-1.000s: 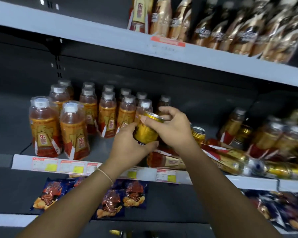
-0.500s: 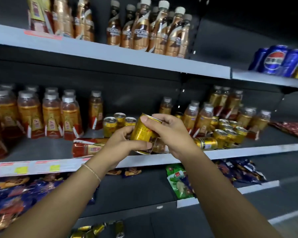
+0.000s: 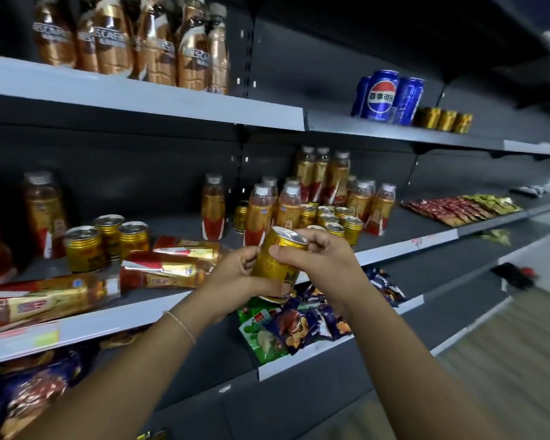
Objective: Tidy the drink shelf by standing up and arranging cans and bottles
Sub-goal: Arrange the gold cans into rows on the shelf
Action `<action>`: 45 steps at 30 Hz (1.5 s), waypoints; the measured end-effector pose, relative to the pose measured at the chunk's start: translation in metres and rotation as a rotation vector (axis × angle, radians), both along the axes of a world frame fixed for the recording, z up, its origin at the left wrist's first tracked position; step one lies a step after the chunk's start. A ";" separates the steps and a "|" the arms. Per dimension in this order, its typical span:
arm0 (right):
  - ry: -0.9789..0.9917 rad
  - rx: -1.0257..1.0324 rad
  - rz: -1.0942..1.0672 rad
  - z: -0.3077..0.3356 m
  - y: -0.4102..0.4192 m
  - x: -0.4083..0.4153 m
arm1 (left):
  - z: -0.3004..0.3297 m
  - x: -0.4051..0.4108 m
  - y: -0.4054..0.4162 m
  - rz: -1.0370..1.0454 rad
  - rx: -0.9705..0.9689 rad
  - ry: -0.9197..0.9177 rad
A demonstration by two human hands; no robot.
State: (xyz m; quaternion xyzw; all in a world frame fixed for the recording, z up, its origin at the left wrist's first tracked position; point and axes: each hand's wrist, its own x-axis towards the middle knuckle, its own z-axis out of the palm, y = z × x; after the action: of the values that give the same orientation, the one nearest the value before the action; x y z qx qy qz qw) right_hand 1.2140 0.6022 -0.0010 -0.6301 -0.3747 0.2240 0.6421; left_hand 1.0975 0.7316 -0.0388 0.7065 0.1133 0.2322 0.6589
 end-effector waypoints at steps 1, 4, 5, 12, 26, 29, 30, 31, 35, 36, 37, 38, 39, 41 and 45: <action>-0.005 0.001 -0.021 -0.002 -0.001 0.007 | -0.001 0.009 0.001 -0.016 0.005 0.007; -0.018 0.004 -0.076 -0.005 0.003 0.024 | -0.004 0.033 0.008 -0.064 0.026 0.020; -0.018 0.005 -0.100 -0.007 0.005 0.031 | -0.004 0.042 0.013 -0.089 0.042 0.024; -0.004 -0.035 -0.252 -0.007 0.037 0.078 | -0.004 0.096 0.047 -0.205 0.125 0.060; -0.038 0.019 -0.424 -0.020 0.038 0.177 | -0.009 0.203 0.038 0.038 0.644 0.091; -0.043 0.016 -0.429 -0.025 0.027 0.209 | -0.011 0.234 0.024 0.048 0.695 0.103; -0.053 0.001 -0.429 -0.027 0.023 0.221 | -0.012 0.244 0.020 0.061 0.722 0.118; -0.065 -0.018 -0.426 -0.029 0.019 0.234 | -0.012 0.255 0.016 0.070 0.726 0.128; -0.123 -0.090 -0.446 -0.038 0.008 0.286 | -0.015 0.294 0.002 0.094 0.732 0.139; -0.149 -0.105 -0.459 -0.041 0.006 0.299 | -0.016 0.303 0.000 0.100 0.737 0.142; -0.176 -0.119 -0.469 -0.044 0.005 0.312 | -0.016 0.311 -0.003 0.110 0.744 0.142; -0.198 -0.133 -0.476 -0.047 0.004 0.325 | -0.016 0.319 -0.005 0.127 0.755 0.143; -0.215 -0.145 -0.483 -0.050 0.003 0.337 | -0.016 0.326 -0.007 0.149 0.773 0.149; -0.245 -0.166 -0.495 -0.055 0.003 0.360 | -0.016 0.339 -0.010 0.189 0.842 0.164; -0.342 -0.179 -0.484 -0.064 0.007 0.395 | -0.016 0.359 -0.015 0.141 0.943 0.214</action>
State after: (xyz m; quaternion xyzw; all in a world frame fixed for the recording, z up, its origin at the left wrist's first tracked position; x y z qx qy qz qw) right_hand 1.6091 0.6093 -0.0652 -0.7837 -0.2952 -0.0128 0.5464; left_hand 1.4565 0.7162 -0.0549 0.9385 0.1102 0.2282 0.2344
